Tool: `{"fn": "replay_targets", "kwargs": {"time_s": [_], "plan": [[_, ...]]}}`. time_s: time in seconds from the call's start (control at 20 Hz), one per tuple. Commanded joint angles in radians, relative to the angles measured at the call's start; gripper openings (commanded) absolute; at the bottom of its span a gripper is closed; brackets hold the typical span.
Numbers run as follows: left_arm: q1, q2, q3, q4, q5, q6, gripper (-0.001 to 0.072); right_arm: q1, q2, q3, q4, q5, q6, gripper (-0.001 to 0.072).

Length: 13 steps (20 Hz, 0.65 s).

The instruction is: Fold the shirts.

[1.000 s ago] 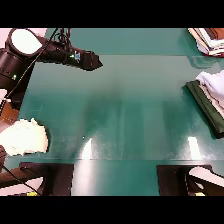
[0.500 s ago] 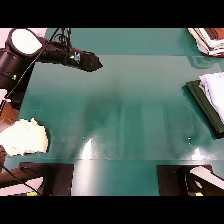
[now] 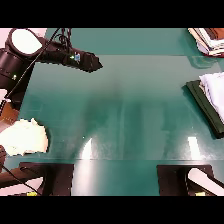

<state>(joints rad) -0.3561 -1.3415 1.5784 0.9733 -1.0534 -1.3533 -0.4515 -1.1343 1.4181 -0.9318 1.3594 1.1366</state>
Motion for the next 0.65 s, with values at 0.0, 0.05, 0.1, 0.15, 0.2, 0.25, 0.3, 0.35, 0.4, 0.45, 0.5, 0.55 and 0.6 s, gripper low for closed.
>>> {"fn": "replay_targets", "kwargs": {"time_s": [0.0,0.05,0.1,0.15,0.2,0.25,0.3,0.35,0.4,0.45,0.5,0.55,0.6], "plan": [[0.000,0.000,0.000,-0.002,-0.002,0.000,0.0026,0.272,0.001,0.051,0.012,-0.045,-0.001,0.0325],[0.000,0.000,0.000,-0.002,-0.001,0.000,0.0026,0.328,0.000,0.055,0.013,-0.061,-0.001,0.0219],[0.000,0.000,0.000,-0.002,-0.002,0.000,0.0026,0.376,0.000,0.060,0.012,-0.072,-0.001,0.0124],[0.000,0.000,0.000,-0.002,-0.002,0.000,0.0026,0.418,0.000,0.065,0.013,-0.084,-0.001,0.0016],[0.000,0.000,0.000,-0.002,-0.002,0.000,0.0026,0.449,0.000,0.070,0.012,-0.095,-0.002,0.0017],[0.000,0.000,0.000,-0.002,-0.002,0.000,0.0026,0.470,0.000,0.070,0.013,-0.114,-0.003,0.0017],[0.000,0.000,0.000,-0.002,-0.002,0.000,0.0026,0.486,0.000,0.070,0.013,-0.127,-0.003,0.0017],[0.000,0.000,0.000,-0.002,-0.002,0.000,0.0026,0.495,0.000,0.070,0.013,-0.128,-0.003,0.0017],[0.000,0.000,0.000,-0.002,-0.001,-0.001,0.0026,0.498,0.000,0.070,0.013,-0.125,-0.003,0.0017],[0.000,0.000,0.000,-0.002,-0.002,0.000,0.0026,0.497,0.000,0.070,0.013,-0.121,-0.002,0.0016],[0.000,0.000,0.000,-0.002,-0.001,0.000,0.0026,0.497,0.000,0.070,0.013,-0.118,-0.002,0.0017],[0.000,0.000,0.000,-0.002,-0.002,0.000,0.0026,0.497,0.000,0.070,0.013,-0.118,-0.002,0.0017],[0.000,0.000,0.000,-0.002,-0.002,0.000,0.0026,0.497,0.000,0.070,0.013,-0.118,-0.002,0.0017]]}}
